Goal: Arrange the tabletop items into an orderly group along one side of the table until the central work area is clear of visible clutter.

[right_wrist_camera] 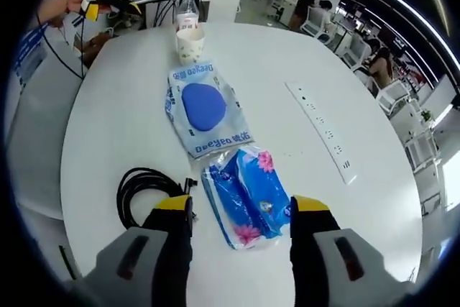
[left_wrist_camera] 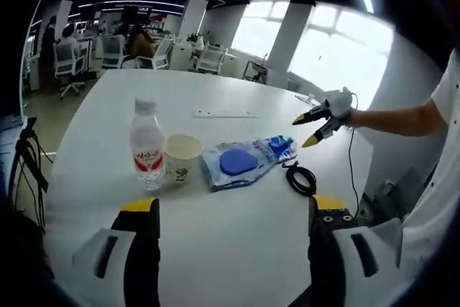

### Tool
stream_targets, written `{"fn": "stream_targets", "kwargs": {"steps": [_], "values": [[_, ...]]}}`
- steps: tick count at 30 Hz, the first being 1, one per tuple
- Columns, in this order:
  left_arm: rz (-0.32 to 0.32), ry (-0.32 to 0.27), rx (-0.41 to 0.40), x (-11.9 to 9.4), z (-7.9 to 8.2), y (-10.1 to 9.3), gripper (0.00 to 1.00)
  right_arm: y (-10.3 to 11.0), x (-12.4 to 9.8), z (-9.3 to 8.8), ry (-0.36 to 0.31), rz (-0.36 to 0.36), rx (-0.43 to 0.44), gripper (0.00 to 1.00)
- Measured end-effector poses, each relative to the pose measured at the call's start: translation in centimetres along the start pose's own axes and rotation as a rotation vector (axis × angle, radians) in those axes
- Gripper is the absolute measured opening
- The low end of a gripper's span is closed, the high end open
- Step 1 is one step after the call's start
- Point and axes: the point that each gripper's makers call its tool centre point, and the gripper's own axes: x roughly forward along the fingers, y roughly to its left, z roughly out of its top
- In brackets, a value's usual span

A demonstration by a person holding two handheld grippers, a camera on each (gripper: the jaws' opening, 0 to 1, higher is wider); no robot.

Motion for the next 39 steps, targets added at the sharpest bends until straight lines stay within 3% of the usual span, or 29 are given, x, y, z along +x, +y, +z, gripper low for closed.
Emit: {"fn": "stream_targets", "kwargs": {"steps": [11, 22, 39], "values": [[-0.026, 0.017, 0.06, -0.5, 0.5, -0.5, 0.88, 1.0, -2.6, 0.1, -0.04, -0.054, 0.045, 0.56], [-0.056, 0.024, 0.095, -1.0, 1.1, -1.3, 0.9, 2.4, -5.3, -1.0, -0.069, -0.108, 0.107, 0.57], [-0.093, 0.054, 0.178, -1.7, 1.2, -2.2, 0.93, 6.2, -9.7, -2.6, -0.148, -0.186, 0.242, 0.61]]}}
